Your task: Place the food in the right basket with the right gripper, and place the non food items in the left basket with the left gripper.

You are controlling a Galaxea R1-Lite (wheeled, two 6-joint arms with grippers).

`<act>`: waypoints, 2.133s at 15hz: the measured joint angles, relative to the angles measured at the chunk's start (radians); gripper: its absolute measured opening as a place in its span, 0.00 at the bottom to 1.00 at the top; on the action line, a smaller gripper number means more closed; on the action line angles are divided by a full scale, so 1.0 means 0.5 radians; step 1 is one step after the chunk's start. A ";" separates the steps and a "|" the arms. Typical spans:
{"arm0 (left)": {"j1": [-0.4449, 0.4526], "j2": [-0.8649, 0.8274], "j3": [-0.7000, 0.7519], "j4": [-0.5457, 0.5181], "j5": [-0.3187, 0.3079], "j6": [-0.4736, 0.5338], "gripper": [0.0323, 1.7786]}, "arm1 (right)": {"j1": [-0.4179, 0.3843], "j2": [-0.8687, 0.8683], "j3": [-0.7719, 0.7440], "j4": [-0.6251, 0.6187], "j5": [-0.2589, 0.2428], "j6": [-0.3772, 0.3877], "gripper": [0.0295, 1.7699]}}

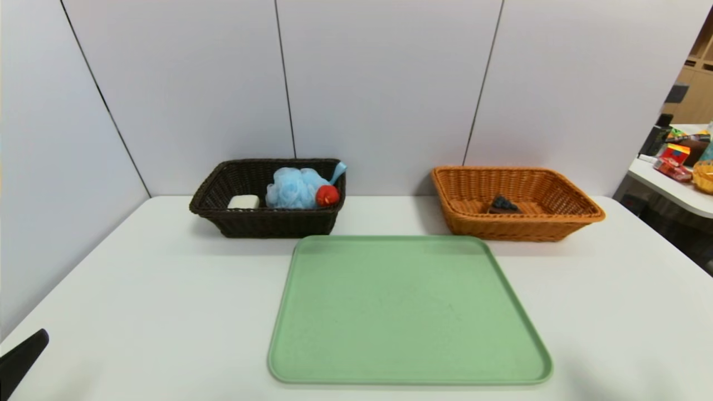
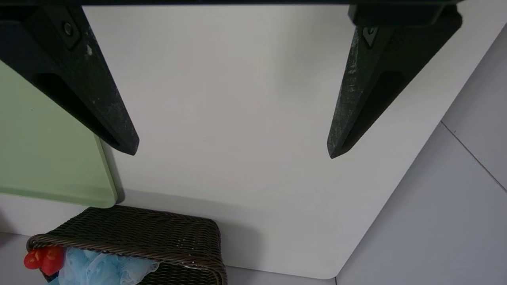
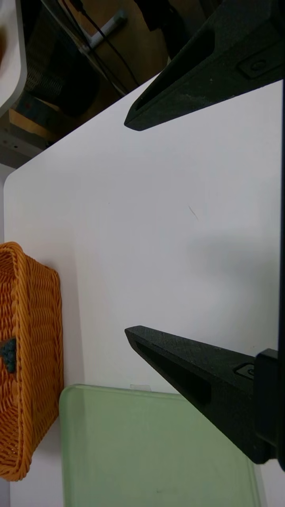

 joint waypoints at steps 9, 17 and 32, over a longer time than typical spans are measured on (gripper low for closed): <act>0.009 -0.349 0.260 0.004 -0.040 0.000 0.95 | -0.076 -0.486 0.298 0.029 -0.002 -0.008 0.96; 0.009 -0.564 0.367 0.001 -0.101 0.011 0.95 | -0.077 -0.790 0.456 0.078 -0.002 -0.001 0.96; -0.011 -0.791 0.514 0.018 -0.170 -0.001 0.95 | -0.134 -1.105 0.594 0.092 0.101 -0.006 0.96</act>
